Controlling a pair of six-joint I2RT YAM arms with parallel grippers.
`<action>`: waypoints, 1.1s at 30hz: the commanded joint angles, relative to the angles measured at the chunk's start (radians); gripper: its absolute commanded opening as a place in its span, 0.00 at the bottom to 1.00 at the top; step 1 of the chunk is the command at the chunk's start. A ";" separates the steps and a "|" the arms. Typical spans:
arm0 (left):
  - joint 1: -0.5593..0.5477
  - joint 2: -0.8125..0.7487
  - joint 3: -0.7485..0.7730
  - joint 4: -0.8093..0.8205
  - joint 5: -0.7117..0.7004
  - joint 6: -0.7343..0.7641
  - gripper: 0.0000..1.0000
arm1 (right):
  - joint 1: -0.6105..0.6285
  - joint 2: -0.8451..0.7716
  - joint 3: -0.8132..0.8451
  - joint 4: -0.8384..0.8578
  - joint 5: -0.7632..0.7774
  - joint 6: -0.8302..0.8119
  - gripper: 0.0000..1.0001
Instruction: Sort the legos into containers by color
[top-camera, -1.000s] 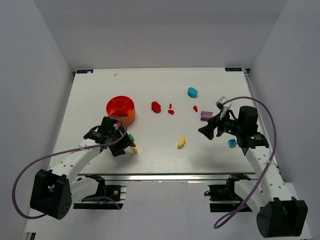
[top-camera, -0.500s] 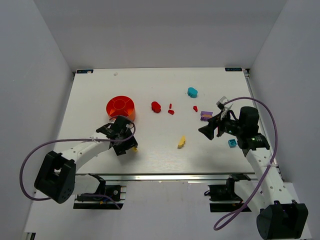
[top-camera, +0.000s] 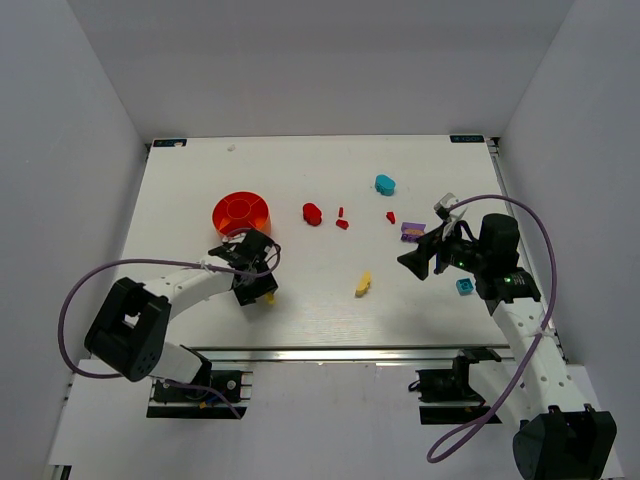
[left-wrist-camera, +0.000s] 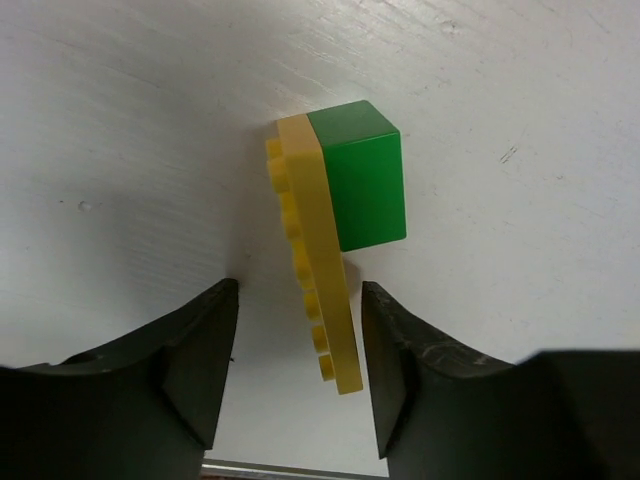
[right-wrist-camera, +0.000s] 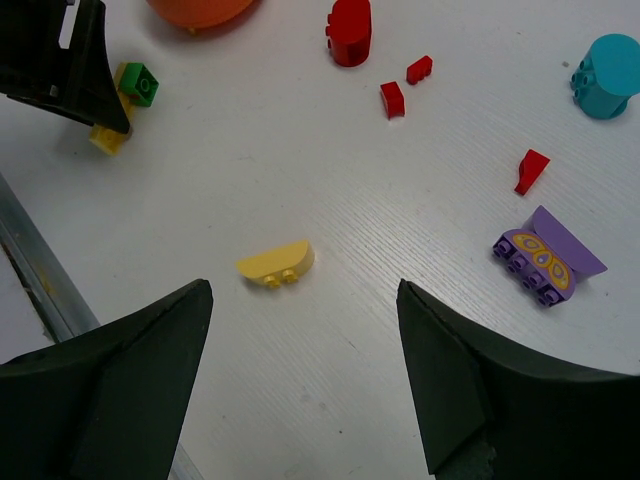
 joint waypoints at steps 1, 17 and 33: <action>-0.013 0.008 0.036 0.021 -0.034 -0.007 0.61 | 0.001 -0.013 0.016 0.029 0.006 0.005 0.80; -0.033 -0.349 -0.045 0.146 0.154 0.198 0.01 | 0.016 0.039 0.039 -0.020 -0.262 -0.031 0.46; -0.189 -0.191 0.016 0.487 0.480 0.466 0.00 | 0.337 0.598 0.454 -0.067 -0.208 0.423 0.75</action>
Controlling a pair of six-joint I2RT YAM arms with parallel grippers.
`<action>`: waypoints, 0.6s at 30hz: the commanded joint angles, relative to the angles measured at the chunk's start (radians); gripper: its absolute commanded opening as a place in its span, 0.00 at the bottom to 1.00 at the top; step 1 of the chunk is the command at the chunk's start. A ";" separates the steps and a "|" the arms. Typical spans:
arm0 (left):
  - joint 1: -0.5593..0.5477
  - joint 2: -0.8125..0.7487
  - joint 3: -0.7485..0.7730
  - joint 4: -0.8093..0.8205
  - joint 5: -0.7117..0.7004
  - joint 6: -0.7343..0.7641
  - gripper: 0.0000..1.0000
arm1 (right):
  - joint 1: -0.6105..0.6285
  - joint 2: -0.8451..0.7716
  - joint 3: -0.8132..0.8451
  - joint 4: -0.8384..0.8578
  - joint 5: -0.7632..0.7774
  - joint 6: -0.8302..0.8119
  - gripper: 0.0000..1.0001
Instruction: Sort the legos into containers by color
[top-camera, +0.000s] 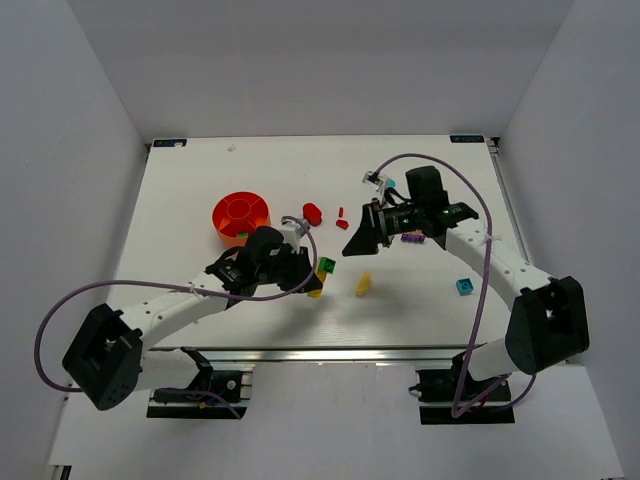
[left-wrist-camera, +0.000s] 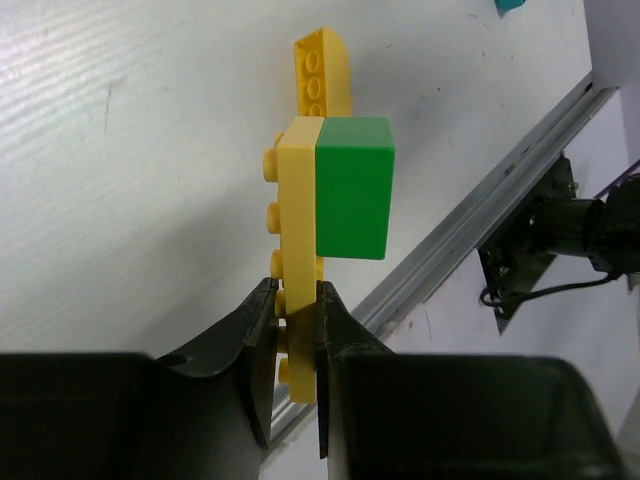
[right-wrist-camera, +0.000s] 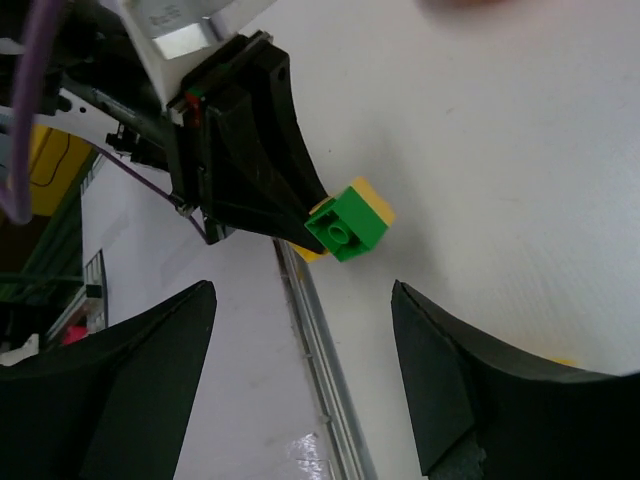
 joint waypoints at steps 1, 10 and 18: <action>-0.039 0.030 0.091 0.034 -0.070 0.070 0.00 | 0.053 0.029 0.027 0.000 0.107 0.140 0.77; -0.095 0.022 0.111 0.042 -0.266 0.078 0.00 | 0.085 0.029 -0.010 0.023 0.272 0.275 0.78; -0.136 0.059 0.142 0.026 -0.302 0.079 0.00 | 0.101 0.058 0.017 0.012 0.345 0.321 0.74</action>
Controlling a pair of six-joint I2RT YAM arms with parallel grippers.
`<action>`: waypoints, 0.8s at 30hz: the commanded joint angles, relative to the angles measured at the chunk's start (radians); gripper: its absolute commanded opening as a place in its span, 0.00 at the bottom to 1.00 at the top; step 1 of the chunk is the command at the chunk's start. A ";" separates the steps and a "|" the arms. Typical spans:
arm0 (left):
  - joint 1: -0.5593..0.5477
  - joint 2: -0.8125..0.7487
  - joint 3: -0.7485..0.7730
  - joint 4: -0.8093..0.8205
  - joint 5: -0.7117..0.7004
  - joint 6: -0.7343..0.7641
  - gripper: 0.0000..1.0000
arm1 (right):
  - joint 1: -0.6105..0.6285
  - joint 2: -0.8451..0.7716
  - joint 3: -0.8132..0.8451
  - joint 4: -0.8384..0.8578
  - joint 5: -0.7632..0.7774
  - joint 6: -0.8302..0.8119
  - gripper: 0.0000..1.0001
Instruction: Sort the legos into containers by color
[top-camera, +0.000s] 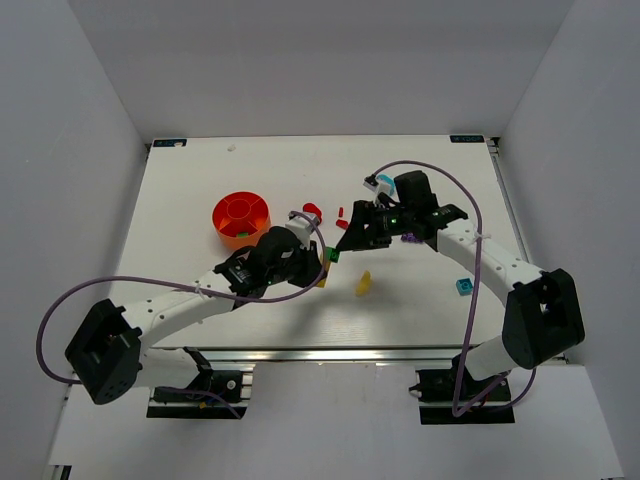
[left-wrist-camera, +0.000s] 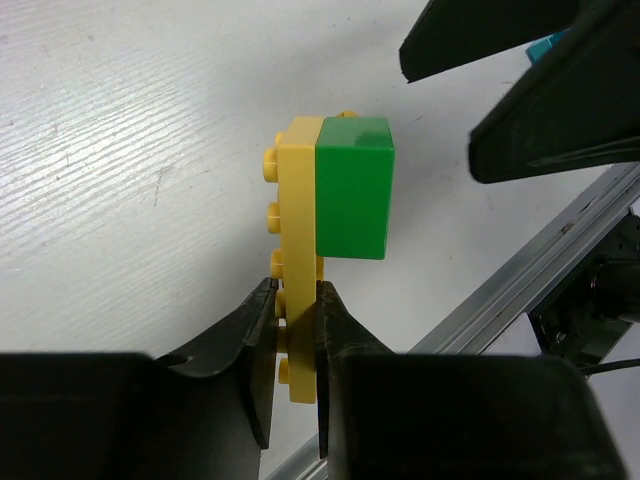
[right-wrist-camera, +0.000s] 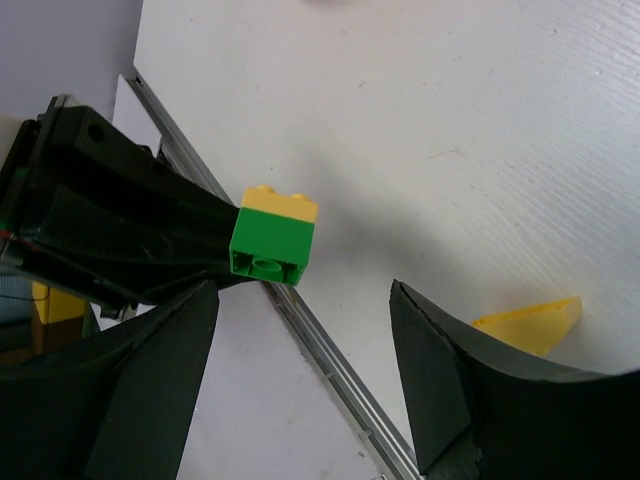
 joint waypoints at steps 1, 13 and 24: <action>-0.020 0.007 0.056 0.005 -0.042 0.013 0.00 | 0.016 0.009 0.024 0.011 0.039 0.030 0.74; -0.049 0.049 0.093 -0.008 -0.053 0.024 0.00 | 0.046 0.037 0.040 -0.003 0.047 0.009 0.69; -0.059 0.056 0.099 -0.018 -0.085 0.027 0.00 | 0.051 0.052 0.046 -0.006 0.052 -0.002 0.43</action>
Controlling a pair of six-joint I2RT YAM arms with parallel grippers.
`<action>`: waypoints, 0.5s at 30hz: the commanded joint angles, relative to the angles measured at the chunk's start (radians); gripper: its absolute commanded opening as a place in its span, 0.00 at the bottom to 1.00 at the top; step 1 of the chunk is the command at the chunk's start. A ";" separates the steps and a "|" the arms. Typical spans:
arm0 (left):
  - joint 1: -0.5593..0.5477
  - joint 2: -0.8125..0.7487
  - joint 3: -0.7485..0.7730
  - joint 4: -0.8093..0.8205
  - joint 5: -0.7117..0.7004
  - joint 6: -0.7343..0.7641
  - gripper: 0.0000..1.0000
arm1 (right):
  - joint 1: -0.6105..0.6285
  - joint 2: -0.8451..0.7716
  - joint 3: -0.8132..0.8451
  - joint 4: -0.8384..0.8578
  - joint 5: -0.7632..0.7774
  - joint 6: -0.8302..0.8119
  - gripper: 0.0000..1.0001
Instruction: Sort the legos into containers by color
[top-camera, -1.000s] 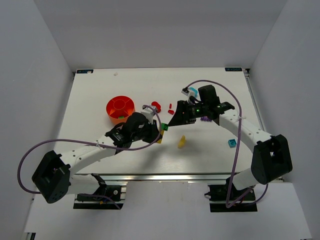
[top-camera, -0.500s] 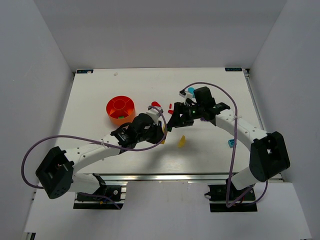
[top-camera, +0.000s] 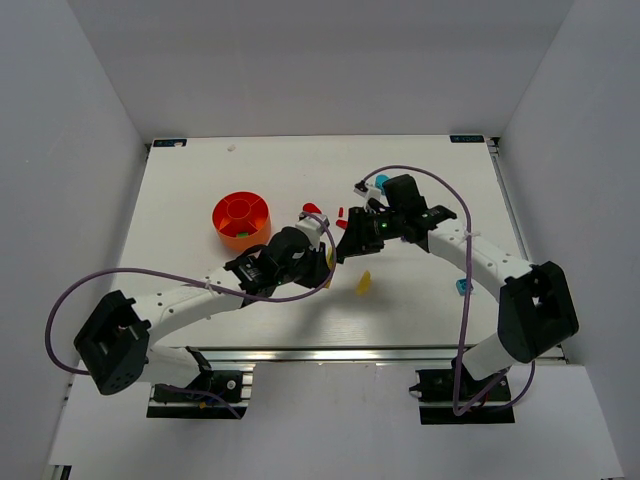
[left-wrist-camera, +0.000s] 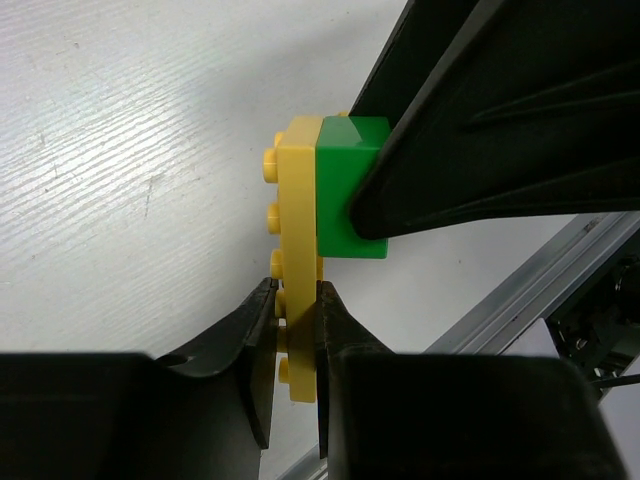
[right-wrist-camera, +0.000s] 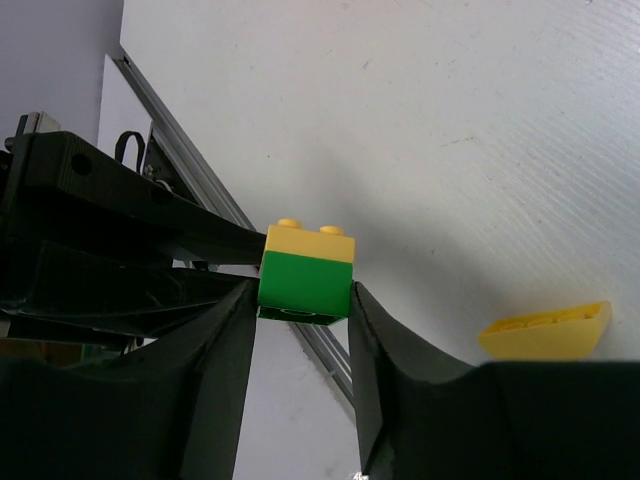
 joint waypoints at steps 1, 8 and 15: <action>-0.005 -0.007 0.040 0.004 -0.013 0.010 0.00 | 0.001 0.018 0.044 -0.002 0.010 -0.016 0.41; -0.005 -0.001 0.050 -0.005 -0.036 0.022 0.00 | -0.007 0.055 0.063 -0.005 -0.036 -0.048 0.05; 0.018 -0.056 0.055 -0.129 -0.252 0.063 0.00 | -0.011 0.055 0.114 -0.077 -0.086 -0.143 0.00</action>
